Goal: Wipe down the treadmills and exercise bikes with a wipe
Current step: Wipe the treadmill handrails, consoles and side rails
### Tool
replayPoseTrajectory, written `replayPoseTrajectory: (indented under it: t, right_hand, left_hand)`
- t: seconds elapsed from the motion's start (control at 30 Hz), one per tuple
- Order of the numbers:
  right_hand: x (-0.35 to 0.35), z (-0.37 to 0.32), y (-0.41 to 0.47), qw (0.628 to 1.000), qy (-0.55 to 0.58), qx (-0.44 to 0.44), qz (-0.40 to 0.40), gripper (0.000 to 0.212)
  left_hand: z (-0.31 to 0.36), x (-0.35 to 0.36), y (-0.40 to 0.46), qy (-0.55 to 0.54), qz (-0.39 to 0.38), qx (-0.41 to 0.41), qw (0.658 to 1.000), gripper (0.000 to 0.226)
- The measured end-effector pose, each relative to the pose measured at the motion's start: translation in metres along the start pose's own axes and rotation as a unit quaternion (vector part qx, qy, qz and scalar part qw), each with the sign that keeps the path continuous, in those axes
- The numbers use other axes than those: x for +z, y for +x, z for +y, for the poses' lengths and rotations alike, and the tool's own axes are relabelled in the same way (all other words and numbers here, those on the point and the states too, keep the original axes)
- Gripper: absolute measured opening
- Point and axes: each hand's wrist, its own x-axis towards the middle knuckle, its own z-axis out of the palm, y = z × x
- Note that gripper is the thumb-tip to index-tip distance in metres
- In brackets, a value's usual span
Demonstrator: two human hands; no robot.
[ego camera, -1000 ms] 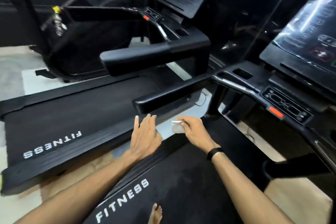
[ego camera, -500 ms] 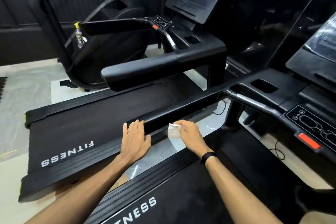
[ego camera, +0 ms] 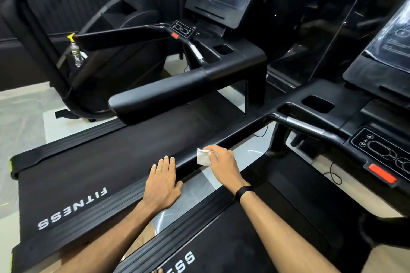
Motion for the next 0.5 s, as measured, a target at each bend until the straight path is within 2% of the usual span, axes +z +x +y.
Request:
replayPoseTrajectory:
  t: [0.2,0.33,0.5]
  right_hand:
    - [0.019,-0.014,0.011,0.999,-0.043,0.01,0.001,0.032]
    - [0.025,-0.021,0.02,0.998,-0.024,0.025,0.056,0.029]
    - [0.037,-0.023,0.017,0.988,0.01,0.093,0.125,0.03]
  left_hand:
    - [-0.016,0.0,0.02,-0.003,-0.014,0.041,0.999,0.083]
    - [-0.026,0.003,0.032,-0.021,-0.018,0.06,0.998,0.099]
    - [-0.036,0.008,0.039,-0.067,-0.026,0.082,0.994,0.12]
